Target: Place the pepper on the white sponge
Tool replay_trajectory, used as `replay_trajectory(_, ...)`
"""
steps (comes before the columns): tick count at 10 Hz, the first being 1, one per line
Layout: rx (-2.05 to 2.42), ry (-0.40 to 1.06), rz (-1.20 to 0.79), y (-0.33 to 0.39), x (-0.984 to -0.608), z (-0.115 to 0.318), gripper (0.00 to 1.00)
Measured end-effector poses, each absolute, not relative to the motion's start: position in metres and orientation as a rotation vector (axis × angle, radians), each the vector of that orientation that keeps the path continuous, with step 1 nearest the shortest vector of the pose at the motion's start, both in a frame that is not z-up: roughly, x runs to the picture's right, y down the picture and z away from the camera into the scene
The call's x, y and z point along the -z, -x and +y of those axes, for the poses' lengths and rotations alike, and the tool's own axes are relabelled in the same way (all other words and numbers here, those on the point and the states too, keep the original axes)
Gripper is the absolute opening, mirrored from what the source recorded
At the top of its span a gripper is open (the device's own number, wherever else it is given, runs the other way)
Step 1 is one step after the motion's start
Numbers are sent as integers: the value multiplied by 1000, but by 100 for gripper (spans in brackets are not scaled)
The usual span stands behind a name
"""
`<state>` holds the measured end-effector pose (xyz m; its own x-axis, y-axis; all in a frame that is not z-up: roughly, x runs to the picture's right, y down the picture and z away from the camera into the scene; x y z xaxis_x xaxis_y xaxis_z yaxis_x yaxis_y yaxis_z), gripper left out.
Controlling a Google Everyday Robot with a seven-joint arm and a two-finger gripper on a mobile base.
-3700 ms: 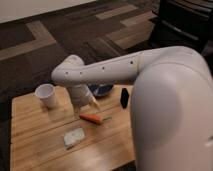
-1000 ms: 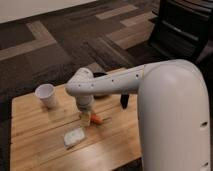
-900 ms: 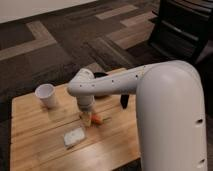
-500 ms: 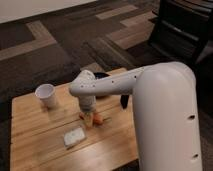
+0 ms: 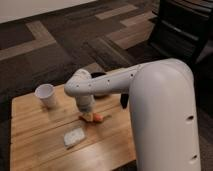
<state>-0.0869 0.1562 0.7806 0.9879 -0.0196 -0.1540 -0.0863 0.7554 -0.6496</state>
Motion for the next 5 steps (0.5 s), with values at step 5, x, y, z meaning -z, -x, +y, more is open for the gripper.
replay_trajectory(5, 203, 677, 106, 152, -714, 157, 0)
